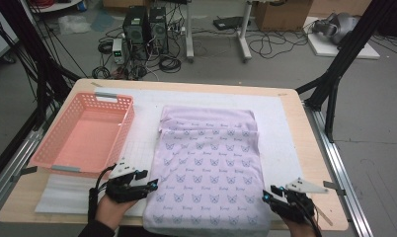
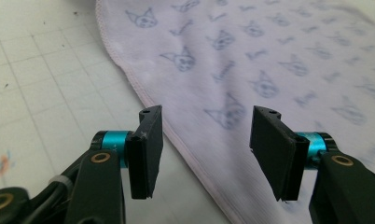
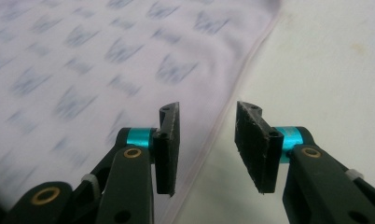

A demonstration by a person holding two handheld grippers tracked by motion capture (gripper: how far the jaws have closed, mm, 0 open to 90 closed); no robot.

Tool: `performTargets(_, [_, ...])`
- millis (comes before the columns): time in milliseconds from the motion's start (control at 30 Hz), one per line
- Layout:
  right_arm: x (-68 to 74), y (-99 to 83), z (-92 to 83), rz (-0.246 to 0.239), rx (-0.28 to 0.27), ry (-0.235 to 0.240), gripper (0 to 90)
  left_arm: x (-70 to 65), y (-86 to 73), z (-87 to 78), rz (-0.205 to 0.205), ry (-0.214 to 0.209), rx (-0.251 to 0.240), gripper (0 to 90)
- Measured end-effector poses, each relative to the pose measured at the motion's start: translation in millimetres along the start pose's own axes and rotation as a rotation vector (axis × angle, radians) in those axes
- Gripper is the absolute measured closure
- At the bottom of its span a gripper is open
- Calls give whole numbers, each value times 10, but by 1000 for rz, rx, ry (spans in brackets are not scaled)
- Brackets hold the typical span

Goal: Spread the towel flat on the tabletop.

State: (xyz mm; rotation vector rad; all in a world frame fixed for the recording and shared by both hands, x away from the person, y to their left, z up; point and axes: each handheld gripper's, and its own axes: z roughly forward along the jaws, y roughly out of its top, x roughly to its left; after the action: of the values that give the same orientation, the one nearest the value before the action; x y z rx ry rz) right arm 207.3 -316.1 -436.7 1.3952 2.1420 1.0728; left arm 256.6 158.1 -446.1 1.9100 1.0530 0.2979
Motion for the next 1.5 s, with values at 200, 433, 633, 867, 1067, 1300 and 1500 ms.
performTargets(200, [-12,82,242,-6,41,-36,761,8,28,149,34,20,29,556])
performTargets(433, [15,45,161,-27,55,7,880,15,-19,77,42,-34,48,871])
performTargets(633, [27,-19,23,-29,41,38,880,29,-49,-98,19,-73,30,872])
performTargets(867, [21,-138,-223,-27,27,70,882,26,-86,-307,12,-131,23,873])
performTargets(1067, [-9,-99,-300,-39,6,55,883,33,-41,-255,3,-120,6,872])
performTargets(1300, [-90,30,5,-45,41,-23,883,130,29,54,-25,-19,28,871])
performTargets(1500, [-89,0,-5,-5,14,-9,720,100,-26,4,-58,-27,24,532])
